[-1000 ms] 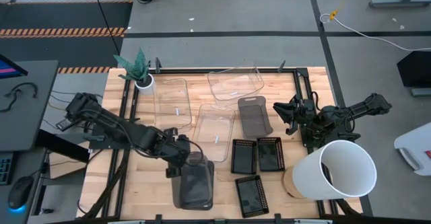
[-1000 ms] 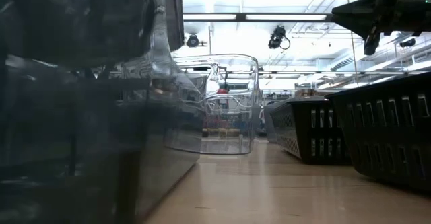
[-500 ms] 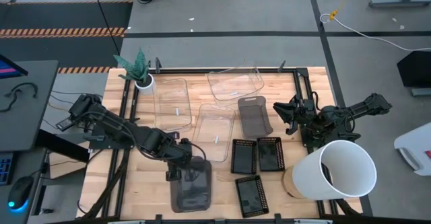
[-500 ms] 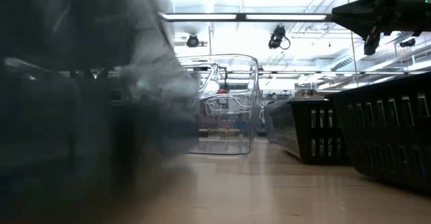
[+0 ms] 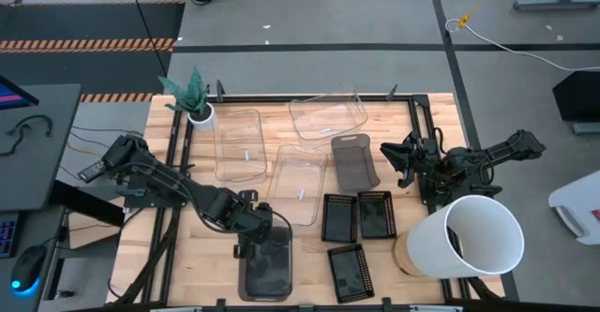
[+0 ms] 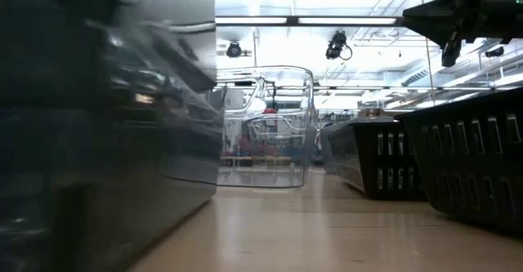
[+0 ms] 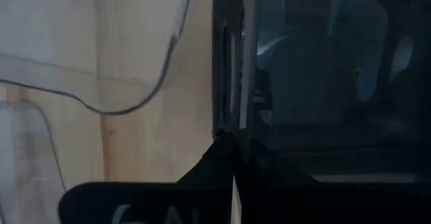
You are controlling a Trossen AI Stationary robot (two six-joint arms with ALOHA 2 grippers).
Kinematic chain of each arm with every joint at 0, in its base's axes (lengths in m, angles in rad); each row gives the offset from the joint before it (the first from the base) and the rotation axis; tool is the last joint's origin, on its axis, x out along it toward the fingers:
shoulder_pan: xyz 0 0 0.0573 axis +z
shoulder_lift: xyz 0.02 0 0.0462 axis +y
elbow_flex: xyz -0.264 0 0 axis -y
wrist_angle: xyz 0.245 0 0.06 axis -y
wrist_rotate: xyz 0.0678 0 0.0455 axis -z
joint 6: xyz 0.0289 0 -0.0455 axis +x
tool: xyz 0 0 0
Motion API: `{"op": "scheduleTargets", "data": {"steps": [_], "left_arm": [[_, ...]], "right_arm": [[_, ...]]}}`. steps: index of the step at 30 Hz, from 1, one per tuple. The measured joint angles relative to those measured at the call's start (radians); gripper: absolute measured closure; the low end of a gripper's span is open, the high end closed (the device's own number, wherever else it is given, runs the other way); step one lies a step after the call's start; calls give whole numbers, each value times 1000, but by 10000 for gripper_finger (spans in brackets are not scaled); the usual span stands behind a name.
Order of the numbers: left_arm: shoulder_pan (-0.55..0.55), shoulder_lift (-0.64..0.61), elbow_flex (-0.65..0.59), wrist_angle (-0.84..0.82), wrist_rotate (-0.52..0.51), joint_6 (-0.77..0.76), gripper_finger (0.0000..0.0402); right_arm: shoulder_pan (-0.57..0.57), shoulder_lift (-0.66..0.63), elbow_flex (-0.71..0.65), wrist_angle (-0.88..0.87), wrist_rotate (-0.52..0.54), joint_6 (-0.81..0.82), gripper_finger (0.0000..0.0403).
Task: Stack baskets by color
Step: Stack the left black bin on the right black bin
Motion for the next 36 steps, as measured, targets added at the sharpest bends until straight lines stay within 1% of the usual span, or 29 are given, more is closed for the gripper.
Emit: {"op": "scheduleTargets", "data": {"steps": [4, 7, 11, 17, 21, 28, 36], "left_arm": [[1, 8, 0, 1, 24, -7, 388], [1, 8, 0, -8, 31, -43, 374], [0, 8, 0, -44, 34, -74, 335], [2, 8, 0, -36, 32, -87, 265], [2, 8, -5, -26, 31, -93, 237], [2, 12, -71, 6, 5, -171, 240], [2, 23, -78, 38, 1, -219, 248]], "right_arm": [[0, 0, 0, 1, 0, 0, 321], [0, 0, 0, 0, 0, 0, 321], [0, 0, 0, 1, 0, 0, 321], [0, 0, 0, 0, 0, 0, 321], [0, 0, 0, 0, 0, 0, 320], [0, 0, 0, 1, 0, 0, 320], [0, 0, 0, 1, 0, 0, 320]]}}
